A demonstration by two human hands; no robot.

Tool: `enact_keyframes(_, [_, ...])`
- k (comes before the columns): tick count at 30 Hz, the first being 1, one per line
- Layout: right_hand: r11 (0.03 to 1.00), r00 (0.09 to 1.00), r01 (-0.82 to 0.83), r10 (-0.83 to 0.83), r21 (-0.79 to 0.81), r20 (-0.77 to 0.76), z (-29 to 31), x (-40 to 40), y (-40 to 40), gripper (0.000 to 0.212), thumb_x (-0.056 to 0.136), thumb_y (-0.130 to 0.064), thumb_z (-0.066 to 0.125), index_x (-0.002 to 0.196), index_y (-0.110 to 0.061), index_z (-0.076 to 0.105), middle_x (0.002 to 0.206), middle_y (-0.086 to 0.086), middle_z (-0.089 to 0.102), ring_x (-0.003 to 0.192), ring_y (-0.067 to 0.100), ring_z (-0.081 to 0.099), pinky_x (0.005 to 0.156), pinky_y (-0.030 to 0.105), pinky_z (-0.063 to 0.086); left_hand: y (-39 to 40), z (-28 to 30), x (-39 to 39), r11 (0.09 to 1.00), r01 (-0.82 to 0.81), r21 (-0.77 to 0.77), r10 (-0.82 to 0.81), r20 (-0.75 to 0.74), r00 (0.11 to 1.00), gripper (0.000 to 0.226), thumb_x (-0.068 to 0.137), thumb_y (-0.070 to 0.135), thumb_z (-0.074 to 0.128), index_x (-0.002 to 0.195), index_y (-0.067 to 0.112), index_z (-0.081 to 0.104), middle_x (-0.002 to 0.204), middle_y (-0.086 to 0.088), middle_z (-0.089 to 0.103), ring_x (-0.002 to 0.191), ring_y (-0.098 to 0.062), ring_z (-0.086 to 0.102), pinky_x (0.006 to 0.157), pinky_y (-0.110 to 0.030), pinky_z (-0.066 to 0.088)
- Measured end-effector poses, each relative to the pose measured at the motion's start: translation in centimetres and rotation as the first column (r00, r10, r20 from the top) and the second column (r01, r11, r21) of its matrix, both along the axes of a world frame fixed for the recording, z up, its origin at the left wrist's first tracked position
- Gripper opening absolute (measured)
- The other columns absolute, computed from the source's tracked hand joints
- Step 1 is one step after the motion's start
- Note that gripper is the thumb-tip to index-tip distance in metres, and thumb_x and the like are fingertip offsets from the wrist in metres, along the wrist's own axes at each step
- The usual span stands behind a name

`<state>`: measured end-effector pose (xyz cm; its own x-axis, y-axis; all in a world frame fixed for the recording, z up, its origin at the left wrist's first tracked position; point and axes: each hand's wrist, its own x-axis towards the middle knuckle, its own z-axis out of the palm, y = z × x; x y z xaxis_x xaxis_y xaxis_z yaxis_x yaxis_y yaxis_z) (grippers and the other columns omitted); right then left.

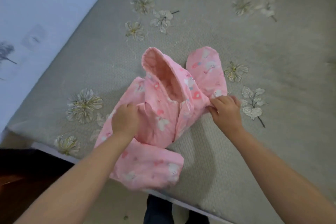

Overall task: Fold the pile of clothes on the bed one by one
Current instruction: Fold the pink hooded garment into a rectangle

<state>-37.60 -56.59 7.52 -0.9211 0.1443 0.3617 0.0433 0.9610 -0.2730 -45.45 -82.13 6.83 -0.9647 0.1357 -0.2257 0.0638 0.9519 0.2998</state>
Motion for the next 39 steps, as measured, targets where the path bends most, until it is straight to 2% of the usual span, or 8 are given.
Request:
enact_keyframes(3, [0.998,0.988,-0.013,0.002,-0.068,-0.155,5.3,0.8,2.5,0.017,0.073,-0.007,0.057,0.064,0.005,0.064,0.057,0.017,0.056,0.056,0.032,0.057,0.059,0.032,0.04,3.0,4.9,-0.2,0.987,0.043,0.152,-0.008,-0.228,0.974,0.025,0.094,0.007,0.04,0.097,-0.012,0.056,0.102,-0.033,0.055,0.097,-0.043,0.05,0.075,-0.045,0.034])
enact_keyframes(6, [0.993,0.952,0.028,-0.06,-0.111,-0.3,10.4,3.8,5.0,0.023,0.076,-0.008,0.048,0.07,0.008,0.064,0.064,0.021,0.057,0.065,0.032,0.052,0.064,0.034,0.032,6.1,10.1,1.8,0.957,0.139,0.253,-0.011,-0.45,0.893,0.027,0.092,0.007,0.04,0.088,-0.013,0.058,0.09,-0.034,0.058,0.087,-0.044,0.053,0.069,-0.047,0.038])
enact_keyframes(9, [0.988,0.898,0.138,-0.156,-0.073,-0.411,15.4,8.7,7.2,0.01,0.07,0.004,0.057,0.073,0.008,0.066,0.068,0.023,0.06,0.062,0.039,0.057,0.063,0.038,0.043,9.2,15.2,6.2,0.916,0.264,0.302,-0.021,-0.621,0.783,0.028,0.082,0.008,0.041,0.078,-0.014,0.058,0.076,-0.034,0.058,0.072,-0.046,0.056,0.059,-0.047,0.043])
enact_keyframes(13, [0.969,0.818,0.243,-0.234,-0.052,-0.526,21.5,15.9,9.9,0.016,0.06,0.012,0.057,0.073,0.007,0.067,0.07,0.026,0.061,0.063,0.044,0.058,0.064,0.042,0.043,12.0,20.6,12.5,0.894,0.397,0.206,-0.128,-0.732,0.669,0.022,0.08,0.007,0.045,0.072,-0.01,0.057,0.067,-0.029,0.057,0.06,-0.039,0.058,0.048,-0.038,0.045])
enact_keyframes(18, [0.956,0.763,0.281,-0.173,0.079,-0.622,25.7,24.4,13.1,0.013,0.062,0.011,0.059,0.072,0.008,0.066,0.071,0.023,0.061,0.064,0.042,0.058,0.064,0.037,0.041,14.0,25.5,18.4,0.822,0.568,-0.04,-0.294,-0.884,0.364,0.005,0.073,0.007,0.041,0.078,0.006,0.044,0.058,-0.017,0.056,0.049,-0.027,0.055,0.039,-0.026,0.037])
enact_keyframes(23, [0.964,0.777,0.24,-0.121,0.113,-0.618,24.7,27.6,14.8,0.016,0.073,0.0,0.052,0.072,0.007,0.066,0.068,0.02,0.06,0.061,0.038,0.057,0.064,0.035,0.036,15.0,26.1,19.1,0.806,0.582,-0.11,-0.331,-0.898,0.289,0.028,0.074,0.007,0.037,0.063,-0.004,0.06,0.057,-0.018,0.056,0.054,-0.027,0.053,0.058,-0.035,0.028])
enact_keyframes(28, [0.978,0.851,0.206,-0.166,0.027,-0.499,20.5,26.4,16.0,0.009,0.062,0.01,0.06,0.068,0.007,0.066,0.065,0.02,0.06,0.06,0.038,0.057,0.058,0.048,0.047,17.0,22.6,16.8,0.765,0.608,-0.212,-0.519,-0.762,0.387,0.027,0.072,0.01,0.038,0.063,-0.002,0.061,0.056,-0.019,0.056,0.048,-0.029,0.058,0.034,-0.027,0.037])
enact_keyframes(39, [0.931,0.946,0.325,-0.321,-0.163,0.055,2.1,15.8,20.2,0.007,0.063,0.007,0.055,0.062,0.012,0.06,0.059,0.026,0.055,0.055,0.041,0.056,0.051,0.043,0.045,23.4,2.0,6.1,0.687,0.721,-0.087,-0.636,-0.551,0.54,0.063,0.09,0.043,0.03,0.056,-0.003,0.057,0.049,-0.02,0.053,0.04,-0.03,0.055,0.033,-0.025,0.04])
